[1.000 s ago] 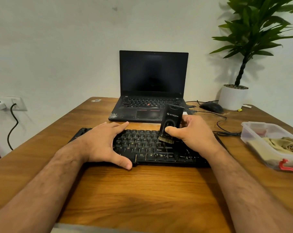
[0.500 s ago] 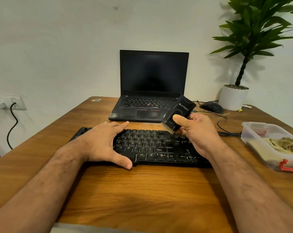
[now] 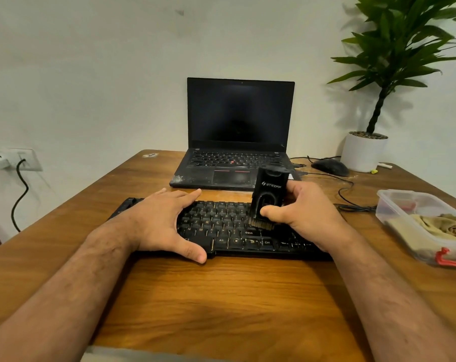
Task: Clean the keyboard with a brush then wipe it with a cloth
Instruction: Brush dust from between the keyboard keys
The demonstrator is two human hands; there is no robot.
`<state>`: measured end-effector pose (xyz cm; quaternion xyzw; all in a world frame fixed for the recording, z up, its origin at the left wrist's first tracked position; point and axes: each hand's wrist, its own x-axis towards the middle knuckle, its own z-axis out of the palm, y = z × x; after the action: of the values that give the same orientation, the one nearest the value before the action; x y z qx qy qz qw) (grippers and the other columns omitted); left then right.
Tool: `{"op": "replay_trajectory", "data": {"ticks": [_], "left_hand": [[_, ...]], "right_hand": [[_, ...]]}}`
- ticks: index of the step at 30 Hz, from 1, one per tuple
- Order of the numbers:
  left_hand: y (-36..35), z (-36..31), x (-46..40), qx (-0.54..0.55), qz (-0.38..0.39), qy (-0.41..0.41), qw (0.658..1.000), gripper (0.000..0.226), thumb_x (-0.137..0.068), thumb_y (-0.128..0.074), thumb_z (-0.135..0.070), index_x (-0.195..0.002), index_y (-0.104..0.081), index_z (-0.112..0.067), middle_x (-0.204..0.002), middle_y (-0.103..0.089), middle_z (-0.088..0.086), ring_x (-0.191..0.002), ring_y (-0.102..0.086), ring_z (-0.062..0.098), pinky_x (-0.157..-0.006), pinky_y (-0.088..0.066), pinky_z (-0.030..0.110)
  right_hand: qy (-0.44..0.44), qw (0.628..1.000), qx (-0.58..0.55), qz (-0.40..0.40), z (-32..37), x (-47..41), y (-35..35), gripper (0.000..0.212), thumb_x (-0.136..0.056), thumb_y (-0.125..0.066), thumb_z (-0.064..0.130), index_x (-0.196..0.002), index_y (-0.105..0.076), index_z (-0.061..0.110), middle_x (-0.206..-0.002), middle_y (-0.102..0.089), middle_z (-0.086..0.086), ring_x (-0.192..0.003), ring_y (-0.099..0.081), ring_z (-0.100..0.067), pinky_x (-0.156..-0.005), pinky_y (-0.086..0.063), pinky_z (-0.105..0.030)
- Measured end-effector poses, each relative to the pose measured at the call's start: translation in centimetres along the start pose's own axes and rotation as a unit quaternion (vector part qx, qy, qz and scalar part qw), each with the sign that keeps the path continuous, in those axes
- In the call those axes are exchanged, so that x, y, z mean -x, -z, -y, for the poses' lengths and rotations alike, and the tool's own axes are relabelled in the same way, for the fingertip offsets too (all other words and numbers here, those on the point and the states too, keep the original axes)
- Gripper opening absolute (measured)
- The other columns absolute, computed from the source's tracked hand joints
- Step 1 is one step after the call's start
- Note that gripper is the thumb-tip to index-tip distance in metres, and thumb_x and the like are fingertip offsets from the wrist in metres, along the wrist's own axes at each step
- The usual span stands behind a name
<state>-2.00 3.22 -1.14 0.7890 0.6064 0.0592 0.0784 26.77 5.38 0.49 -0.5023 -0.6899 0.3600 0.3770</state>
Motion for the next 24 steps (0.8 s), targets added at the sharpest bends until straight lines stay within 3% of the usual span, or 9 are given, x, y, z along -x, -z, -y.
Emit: {"op": "replay_trajectory", "data": {"ticks": [4,8,12,15,17,19,21,24], "left_hand": [[0.0,-0.3,0.1,-0.007,0.01,-0.006,1.0,0.149,-0.036,-0.051,-0.104,-0.159,-0.003,-0.034,-0.163,-0.022,-0.01,-0.15,-0.017,0.014,-0.125,0.001,0.043],[0.1,-0.5,0.2,-0.006,0.006,-0.005,1.0,0.151,-0.036,-0.052,-0.103,-0.159,-0.005,-0.032,-0.162,-0.024,-0.011,-0.149,-0.02,0.01,-0.124,0.003,0.039],[0.2,-0.5,0.3,-0.005,0.005,-0.009,1.0,0.15,-0.036,-0.052,-0.103,-0.159,-0.005,-0.031,-0.162,-0.023,-0.01,-0.148,-0.02,0.01,-0.124,0.004,0.038],[0.2,-0.5,0.3,-0.007,0.001,-0.009,1.0,0.151,-0.036,-0.051,-0.103,-0.159,-0.005,-0.03,-0.162,-0.024,-0.009,-0.148,-0.021,0.011,-0.123,0.003,0.038],[0.2,-0.6,0.4,-0.007,0.0,-0.009,1.0,0.151,-0.036,-0.051,-0.103,-0.16,-0.006,-0.029,-0.162,-0.025,-0.009,-0.148,-0.022,0.011,-0.122,0.003,0.037],[0.2,-0.8,0.5,-0.008,0.001,-0.007,1.0,0.151,-0.036,-0.051,-0.102,-0.16,-0.006,-0.029,-0.162,-0.024,-0.009,-0.148,-0.022,0.011,-0.122,0.002,0.036],[0.3,-0.9,0.5,-0.006,0.005,-0.007,1.0,0.151,-0.035,-0.051,-0.102,-0.16,-0.006,-0.029,-0.162,-0.024,-0.009,-0.148,-0.022,0.011,-0.122,0.002,0.037],[0.3,-0.8,0.5,-0.007,0.003,-0.006,1.0,0.151,-0.035,-0.05,-0.102,-0.16,-0.007,-0.029,-0.162,-0.026,-0.009,-0.147,-0.024,0.011,-0.125,-0.001,0.039]], "right_hand": [[0.015,0.995,0.095,-0.04,0.9,0.5,-0.4,0.039,-0.082,-0.082,0.023,-0.118,-0.067,0.027,-0.101,-0.071,0.009,-0.092,-0.068,-0.009,-0.079,-0.058,-0.03],[0.04,0.993,0.104,0.049,1.3,2.2,0.4,0.044,-0.079,-0.084,0.023,-0.119,-0.068,0.032,-0.105,-0.074,0.015,-0.096,-0.069,-0.002,-0.085,-0.055,-0.026],[0.061,0.992,0.089,0.069,1.3,3.1,-0.4,0.04,-0.08,-0.083,0.022,-0.111,-0.065,0.04,-0.101,-0.072,0.021,-0.093,-0.067,0.005,-0.078,-0.049,-0.013],[0.059,0.989,0.132,0.034,1.2,2.8,0.5,0.041,-0.081,-0.082,0.022,-0.118,-0.066,0.033,-0.106,-0.072,0.016,-0.096,-0.065,0.002,-0.077,-0.049,-0.015],[0.051,0.993,0.108,0.011,0.9,2.9,1.5,0.035,-0.08,-0.083,0.02,-0.107,-0.067,0.036,-0.1,-0.073,0.016,-0.088,-0.068,0.002,-0.073,-0.051,-0.014],[0.049,0.996,0.068,0.041,0.7,3.3,1.4,0.034,-0.08,-0.083,0.017,-0.103,-0.067,0.037,-0.097,-0.074,0.017,-0.084,-0.07,0.004,-0.069,-0.051,-0.011],[0.055,0.993,0.076,0.068,0.8,3.4,0.5,0.037,-0.08,-0.083,0.019,-0.111,-0.069,0.034,-0.1,-0.075,0.017,-0.088,-0.07,0.004,-0.074,-0.051,-0.015],[0.058,0.993,0.101,0.018,1.2,2.5,-0.4,0.04,-0.082,-0.082,0.022,-0.117,-0.066,0.033,-0.098,-0.07,0.018,-0.09,-0.066,0.002,-0.069,-0.048,-0.012]]}}
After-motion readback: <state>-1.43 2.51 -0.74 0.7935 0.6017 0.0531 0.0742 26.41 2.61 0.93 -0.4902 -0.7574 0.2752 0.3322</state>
